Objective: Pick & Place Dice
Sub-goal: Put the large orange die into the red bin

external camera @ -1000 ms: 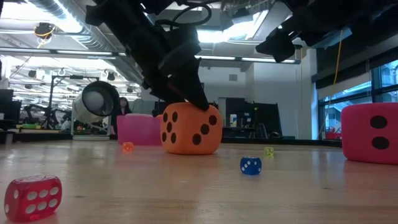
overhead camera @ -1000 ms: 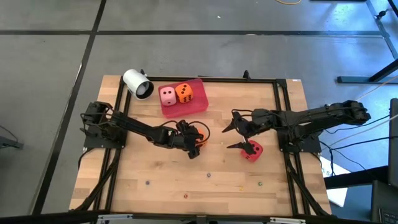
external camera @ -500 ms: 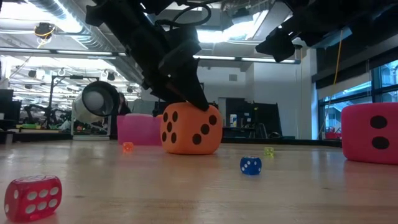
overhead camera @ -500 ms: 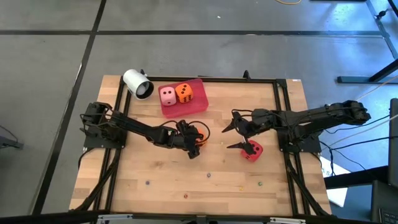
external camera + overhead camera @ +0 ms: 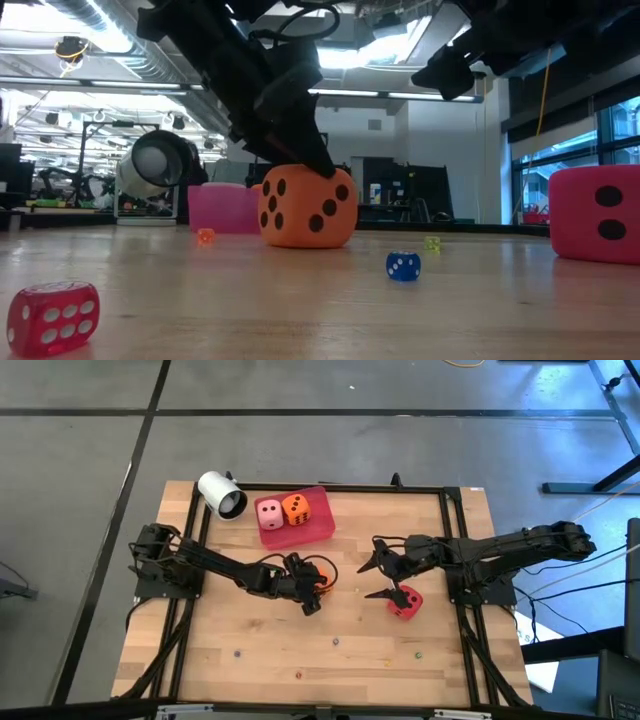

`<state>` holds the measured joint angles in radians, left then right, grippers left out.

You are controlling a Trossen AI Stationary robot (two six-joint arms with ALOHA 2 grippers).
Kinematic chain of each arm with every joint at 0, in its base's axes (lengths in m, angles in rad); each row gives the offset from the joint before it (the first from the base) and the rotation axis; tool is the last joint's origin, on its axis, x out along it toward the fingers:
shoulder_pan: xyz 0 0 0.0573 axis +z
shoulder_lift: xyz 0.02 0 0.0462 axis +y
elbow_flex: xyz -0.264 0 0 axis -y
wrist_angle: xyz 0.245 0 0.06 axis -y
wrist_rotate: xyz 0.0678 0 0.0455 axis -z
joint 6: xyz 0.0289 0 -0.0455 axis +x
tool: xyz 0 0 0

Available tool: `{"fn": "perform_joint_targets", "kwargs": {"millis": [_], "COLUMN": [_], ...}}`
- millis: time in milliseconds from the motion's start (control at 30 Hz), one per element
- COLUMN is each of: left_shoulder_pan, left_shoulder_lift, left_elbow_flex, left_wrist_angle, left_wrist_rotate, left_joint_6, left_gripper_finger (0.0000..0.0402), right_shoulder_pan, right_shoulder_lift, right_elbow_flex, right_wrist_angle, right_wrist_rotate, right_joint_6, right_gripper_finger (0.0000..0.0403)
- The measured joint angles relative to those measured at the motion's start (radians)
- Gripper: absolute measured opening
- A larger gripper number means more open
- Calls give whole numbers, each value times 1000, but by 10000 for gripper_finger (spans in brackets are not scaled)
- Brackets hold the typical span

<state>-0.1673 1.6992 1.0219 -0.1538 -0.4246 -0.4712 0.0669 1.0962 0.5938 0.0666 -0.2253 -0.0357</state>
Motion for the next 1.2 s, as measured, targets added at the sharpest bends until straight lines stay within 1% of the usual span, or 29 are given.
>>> {"fn": "perform_joint_targets", "kwargs": {"millis": [133, 400, 700, 867, 1000, 1200], "left_shoulder_pan": [0, 0, 0, 0, 4, 35], "left_shoulder_lift": [-8, -51, -62, -65, -65, -65], "left_elbow_flex": [0, -3, -3, -2, -2, -1], "left_wrist_angle": [7, 0, -2, -31, -29, -29], "left_wrist_rotate": [-1, 18, 8, 55, 51, 62], "left_joint_6": [28, 45, 49, 95, 153, 201], "left_gripper_finger": [292, 290, 285, 279, 292, 329], "right_shoulder_pan": [0, 0, 0, 0, 0, 0], "right_shoulder_lift": [0, 0, 0, 0, 0, 0], "right_elbow_flex": [0, 0, 0, 0, 0, 0], "right_wrist_angle": [0, -7, -8, -8, -8, -8], "right_wrist_rotate": [0, 0, 0, 0, 0, -1], "right_joint_6": [0, -1, -1, -1, -1, -1], "right_gripper_finger": [350, 350, 350, 350, 350, 350]}}
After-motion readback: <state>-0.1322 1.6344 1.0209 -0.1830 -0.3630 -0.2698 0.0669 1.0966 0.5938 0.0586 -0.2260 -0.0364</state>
